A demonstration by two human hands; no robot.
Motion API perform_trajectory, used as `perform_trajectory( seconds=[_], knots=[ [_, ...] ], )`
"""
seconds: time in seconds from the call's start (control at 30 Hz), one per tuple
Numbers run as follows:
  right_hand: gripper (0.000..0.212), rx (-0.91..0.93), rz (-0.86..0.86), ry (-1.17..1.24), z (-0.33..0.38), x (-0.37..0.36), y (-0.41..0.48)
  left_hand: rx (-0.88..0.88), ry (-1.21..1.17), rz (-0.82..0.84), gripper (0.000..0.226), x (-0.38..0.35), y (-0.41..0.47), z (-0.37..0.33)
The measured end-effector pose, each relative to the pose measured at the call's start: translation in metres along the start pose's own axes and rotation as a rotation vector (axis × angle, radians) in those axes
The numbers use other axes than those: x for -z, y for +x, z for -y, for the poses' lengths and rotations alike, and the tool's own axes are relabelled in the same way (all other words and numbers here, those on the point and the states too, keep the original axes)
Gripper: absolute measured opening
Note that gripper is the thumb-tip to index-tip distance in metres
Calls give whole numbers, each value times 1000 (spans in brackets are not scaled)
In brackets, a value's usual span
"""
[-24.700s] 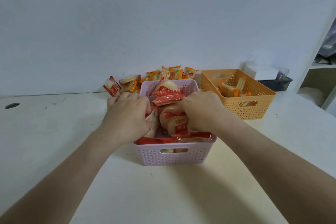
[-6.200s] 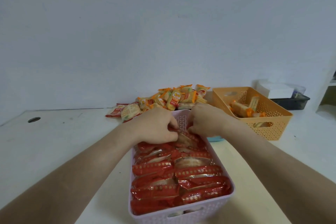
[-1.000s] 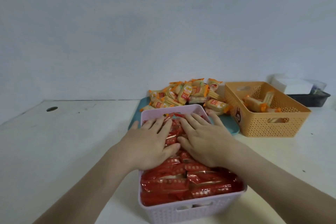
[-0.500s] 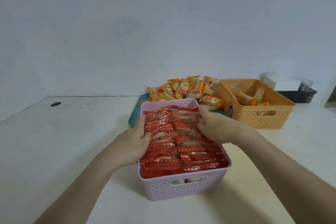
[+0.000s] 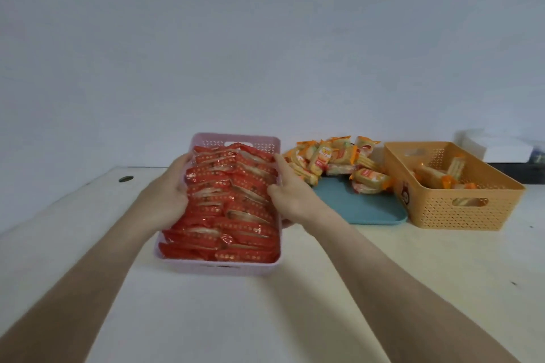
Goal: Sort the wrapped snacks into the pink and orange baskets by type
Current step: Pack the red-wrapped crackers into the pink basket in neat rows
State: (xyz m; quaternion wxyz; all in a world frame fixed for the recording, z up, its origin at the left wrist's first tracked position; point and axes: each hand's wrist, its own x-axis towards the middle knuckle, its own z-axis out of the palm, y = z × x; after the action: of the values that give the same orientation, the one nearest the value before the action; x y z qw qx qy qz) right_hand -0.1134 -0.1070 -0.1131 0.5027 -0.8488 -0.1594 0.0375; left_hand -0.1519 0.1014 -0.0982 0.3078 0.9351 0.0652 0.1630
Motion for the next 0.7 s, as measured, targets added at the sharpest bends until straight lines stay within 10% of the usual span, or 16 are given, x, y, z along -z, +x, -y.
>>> perform_trajectory(
  seconds=[0.43,0.6,0.7],
  knots=[
    [32,-175,-18,46,-41,21,56,88,-15,196,50,-21,21,28],
    [36,-133,-283,-876,-104,73,65,-71,290,370,49,-39,20,-4],
    [45,-216,-371,-1064,-125,95,71,-202,552,115,48,-37,35,-34]
  ],
)
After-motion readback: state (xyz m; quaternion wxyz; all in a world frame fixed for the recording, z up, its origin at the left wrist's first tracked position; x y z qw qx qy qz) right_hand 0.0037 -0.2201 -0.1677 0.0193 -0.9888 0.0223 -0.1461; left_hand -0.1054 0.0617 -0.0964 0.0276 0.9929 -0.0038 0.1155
